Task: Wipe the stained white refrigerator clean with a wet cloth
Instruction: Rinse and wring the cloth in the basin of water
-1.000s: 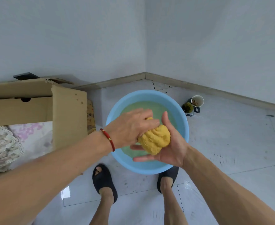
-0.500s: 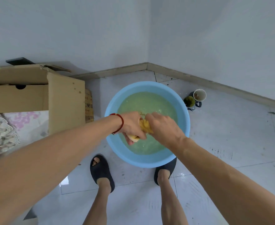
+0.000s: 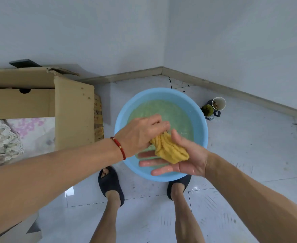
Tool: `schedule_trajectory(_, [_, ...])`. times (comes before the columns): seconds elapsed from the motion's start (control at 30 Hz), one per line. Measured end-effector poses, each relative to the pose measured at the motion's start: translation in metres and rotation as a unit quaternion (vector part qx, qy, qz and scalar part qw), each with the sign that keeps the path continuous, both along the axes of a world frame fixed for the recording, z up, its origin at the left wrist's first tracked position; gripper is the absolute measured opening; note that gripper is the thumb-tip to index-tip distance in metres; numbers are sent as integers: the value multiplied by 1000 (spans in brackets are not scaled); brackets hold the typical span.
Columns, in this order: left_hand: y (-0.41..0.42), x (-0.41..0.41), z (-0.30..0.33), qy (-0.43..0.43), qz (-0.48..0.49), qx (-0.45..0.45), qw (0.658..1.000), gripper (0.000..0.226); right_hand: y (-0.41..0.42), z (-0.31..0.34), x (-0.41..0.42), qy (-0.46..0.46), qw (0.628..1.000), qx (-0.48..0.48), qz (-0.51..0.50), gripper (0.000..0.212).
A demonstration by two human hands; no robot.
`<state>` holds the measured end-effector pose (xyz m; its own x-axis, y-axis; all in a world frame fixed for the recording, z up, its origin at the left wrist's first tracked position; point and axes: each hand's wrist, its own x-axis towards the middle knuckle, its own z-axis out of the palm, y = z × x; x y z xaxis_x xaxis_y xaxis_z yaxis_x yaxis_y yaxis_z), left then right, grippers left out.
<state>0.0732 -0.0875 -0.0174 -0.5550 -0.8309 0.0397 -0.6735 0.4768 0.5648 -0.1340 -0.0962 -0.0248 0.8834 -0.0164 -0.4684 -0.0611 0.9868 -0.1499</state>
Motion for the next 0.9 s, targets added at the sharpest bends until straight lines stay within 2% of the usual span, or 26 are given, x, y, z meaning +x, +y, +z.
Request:
schedule_trajectory(0.03, [-1, 4, -3, -10, -9, -18, 1000, 18, 4, 3, 5, -18, 1000, -7, 16, 80])
schedule_trajectory(0.07, [-3, 9, -6, -24, -19, -31, 999, 18, 5, 8, 11, 5, 999, -39, 35, 67])
schedule_trajectory(0.1, [-7, 14, -9, -41, -32, -37, 998, 18, 4, 13, 18, 73, 990, -105, 55, 47])
schedule_trajectory(0.13, [-11, 16, -13, -64, -41, -28, 997, 16, 3, 17, 25, 161, 964, -194, 85, 26])
schedule_trajectory(0.17, [-14, 15, -14, -103, -52, 11, 993, 12, 1, 18, 30, 244, 916, -293, 126, 14])
schedule_trajectory(0.2, [-17, 10, -13, -160, -58, 75, 983, 8, -1, 18, 34, 308, 847, -396, 176, 16])
schedule_trajectory(0.27, [-22, -4, -10, -248, -43, 239, 938, 11, -7, 12, 37, 354, 709, -554, 256, 11])
schedule_trajectory(0.33, [-25, -12, -8, -223, 14, 440, 870, 12, -8, 6, 37, 349, 600, -644, 322, 18])
schedule_trajectory(0.4, [-28, -15, -5, -153, 57, 602, 782, 13, -6, 0, 33, 331, 509, -719, 339, 19])
schedule_trajectory(0.43, [-29, -16, -3, -114, 83, 656, 741, 15, -5, 0, 32, 322, 467, -753, 334, 17])
schedule_trajectory(0.47, [-29, -17, -1, -91, 101, 685, 716, 16, -2, 0, 30, 315, 433, -781, 321, 18])
schedule_trajectory(0.5, [-29, -19, 0, -84, 106, 691, 710, 13, 0, -1, 28, 310, 421, -795, 307, 22])
schedule_trajectory(0.53, [-28, -22, 0, -98, 100, 670, 729, 8, 1, -1, 26, 311, 445, -784, 302, 29])
schedule_trajectory(0.57, [-27, -25, 0, -132, 85, 619, 769, 4, 1, 0, 22, 321, 501, -746, 297, 40])
schedule_trajectory(0.6, [-26, -26, 0, -177, 64, 539, 821, 5, -1, 0, 18, 337, 603, -667, 280, 50])
schedule_trajectory(0.63, [-25, -27, 0, -209, 42, 438, 873, 8, -3, 3, 12, 343, 733, -547, 217, 52])
schedule_trajectory(0.67, [-22, -25, 1, -215, 27, 332, 918, 8, -8, 7, 5, 331, 847, -400, 114, 45])
schedule_trajectory(0.7, [-21, -22, 2, -183, 16, 240, 953, 7, -10, 7, -3, 311, 918, -246, 10, 37])
schedule_trajectory(0.73, [-19, -19, 6, -134, 8, 165, 977, 8, -11, 8, -9, 280, 950, -115, -69, 37])
schedule_trajectory(0.77, [-18, -16, 9, -85, 0, 99, 991, 8, -7, 7, -14, 244, 963, -35, -112, 44])
schedule_trajectory(0.83, [-18, -17, 18, -19, -23, -1, 1000, 9, 4, 4, -12, 149, 981, 22, -125, 67])
schedule_trajectory(0.9, [-22, -20, 26, 16, -52, -61, 997, 23, 17, 4, 1, -9, 992, 71, -101, 94])
